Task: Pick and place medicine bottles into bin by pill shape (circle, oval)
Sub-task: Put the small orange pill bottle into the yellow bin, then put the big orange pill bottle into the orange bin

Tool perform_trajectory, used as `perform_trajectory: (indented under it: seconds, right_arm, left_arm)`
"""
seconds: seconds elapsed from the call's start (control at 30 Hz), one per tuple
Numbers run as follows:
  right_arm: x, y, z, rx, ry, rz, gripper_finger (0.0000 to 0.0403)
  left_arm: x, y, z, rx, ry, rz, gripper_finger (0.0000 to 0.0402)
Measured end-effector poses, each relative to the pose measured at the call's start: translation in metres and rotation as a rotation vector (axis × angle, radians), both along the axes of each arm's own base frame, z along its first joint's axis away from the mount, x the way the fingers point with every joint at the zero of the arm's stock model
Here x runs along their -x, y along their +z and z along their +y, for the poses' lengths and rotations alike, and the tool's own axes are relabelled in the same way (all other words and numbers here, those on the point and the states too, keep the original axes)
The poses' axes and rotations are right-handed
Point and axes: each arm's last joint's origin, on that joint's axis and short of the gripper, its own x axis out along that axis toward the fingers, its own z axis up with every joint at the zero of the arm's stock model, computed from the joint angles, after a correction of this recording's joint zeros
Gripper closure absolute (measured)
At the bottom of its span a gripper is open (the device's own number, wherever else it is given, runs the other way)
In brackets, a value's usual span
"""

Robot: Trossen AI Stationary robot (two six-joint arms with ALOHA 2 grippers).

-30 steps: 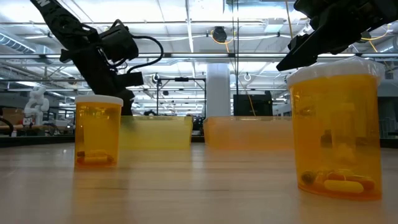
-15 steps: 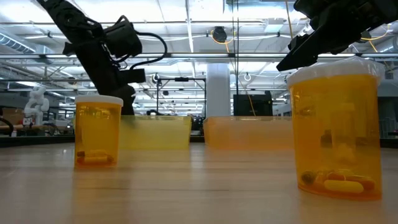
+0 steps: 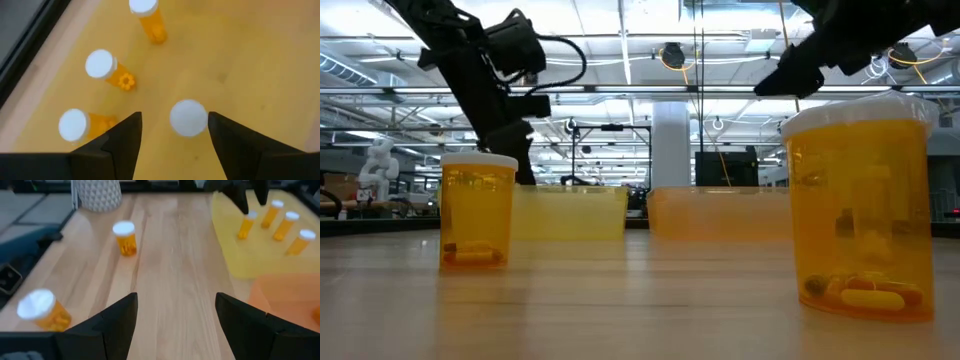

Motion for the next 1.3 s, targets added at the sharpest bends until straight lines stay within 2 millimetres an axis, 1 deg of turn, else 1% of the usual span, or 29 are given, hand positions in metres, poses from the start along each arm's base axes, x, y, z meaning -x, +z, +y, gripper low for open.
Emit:
perform_trajectory:
  seconds: [0.2,0.37,0.47,0.57,0.7,0.83,0.93,1.07,1.17,1.3]
  right_arm:
    - [-0.011,0.006,0.003,-0.039,-0.009,-0.11,0.014]
    - [-0.033,0.01,0.008,-0.031,-0.034,-0.13,0.014]
    - [-0.053,0.015,0.013,-0.016,-0.027,-0.136,0.014]
    - [-0.077,0.021,0.02,-0.007,-0.018,-0.131,0.014]
    - [-0.112,0.021,0.03,-0.028,-0.021,-0.093,0.014]
    - [-0.146,0.02,0.042,-0.055,0.045,-0.051,0.014]
    - [-0.17,0.012,0.05,-0.056,0.08,-0.005,0.014]
    - [-0.197,-0.001,0.059,-0.045,0.143,0.029,0.014]
    - [-0.211,-0.014,0.063,-0.041,0.164,0.052,0.0139]
    - [-0.221,-0.031,0.067,-0.04,0.18,0.086,0.0137]
  left_arm:
    - [0.005,0.019,-0.01,-0.022,-0.038,-0.088,0.0169]
    - [0.014,0.038,-0.018,-0.042,-0.062,-0.167,0.0169]
    - [0.02,0.049,-0.022,-0.057,-0.073,-0.218,0.0169]
    - [0.028,0.056,-0.025,-0.07,-0.078,-0.244,0.0169]
    - [0.035,0.063,-0.028,-0.077,-0.087,-0.267,0.0169]
    - [0.04,0.068,-0.03,-0.081,-0.091,-0.284,0.0169]
    - [0.04,0.068,-0.031,-0.078,-0.095,-0.282,0.0169]
    - [0.041,0.068,-0.032,-0.077,-0.101,-0.277,0.0169]
    - [0.041,0.067,-0.033,-0.075,-0.102,-0.272,0.0169]
    - [0.041,0.067,-0.033,-0.074,-0.102,-0.269,0.0169]
